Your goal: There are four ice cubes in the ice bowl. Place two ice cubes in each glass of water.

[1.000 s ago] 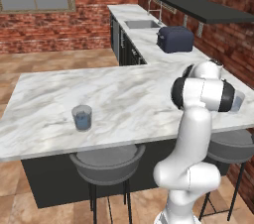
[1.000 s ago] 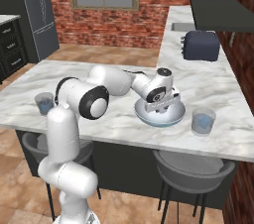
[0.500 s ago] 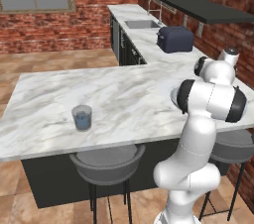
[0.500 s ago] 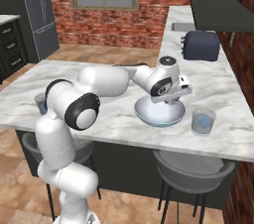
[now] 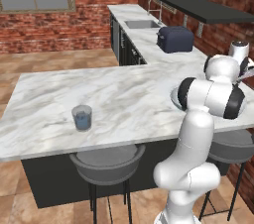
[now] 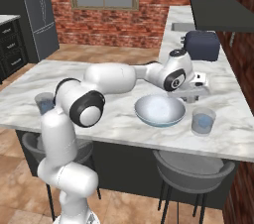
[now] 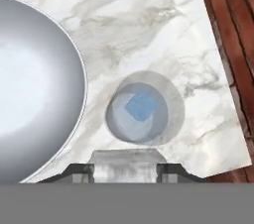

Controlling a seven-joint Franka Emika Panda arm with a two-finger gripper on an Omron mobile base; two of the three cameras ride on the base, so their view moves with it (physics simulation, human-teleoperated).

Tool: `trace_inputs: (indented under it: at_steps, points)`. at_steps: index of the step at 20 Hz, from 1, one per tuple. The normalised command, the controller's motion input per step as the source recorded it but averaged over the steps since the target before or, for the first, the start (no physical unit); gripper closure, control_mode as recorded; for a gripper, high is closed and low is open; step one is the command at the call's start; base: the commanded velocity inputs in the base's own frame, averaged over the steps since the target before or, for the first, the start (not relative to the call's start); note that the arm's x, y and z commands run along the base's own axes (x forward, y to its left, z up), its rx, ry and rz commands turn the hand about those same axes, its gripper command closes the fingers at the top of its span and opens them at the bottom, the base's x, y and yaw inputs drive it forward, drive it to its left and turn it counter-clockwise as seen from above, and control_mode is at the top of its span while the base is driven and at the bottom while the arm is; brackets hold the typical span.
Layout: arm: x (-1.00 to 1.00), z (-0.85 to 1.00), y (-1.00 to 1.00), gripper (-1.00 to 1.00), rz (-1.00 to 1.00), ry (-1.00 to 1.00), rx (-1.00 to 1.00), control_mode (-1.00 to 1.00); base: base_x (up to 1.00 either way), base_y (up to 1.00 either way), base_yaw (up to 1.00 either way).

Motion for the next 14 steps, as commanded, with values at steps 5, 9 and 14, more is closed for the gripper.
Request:
trace_inputs:
  at_steps: [5,9,14]
  points:
    - [-0.18,0.0,-0.51,1.0,-0.24,0.0,0.08,-1.0,0.0,0.0,0.0]
    - [0.0,-0.03,-0.02,1.0,-0.11,-0.03,0.08,-1.0,0.0,0.0,0.0]
    - [0.03,-0.19,-0.08,1.0,-0.08,-0.06,0.06,-1.0,0.0,0.0,0.0]
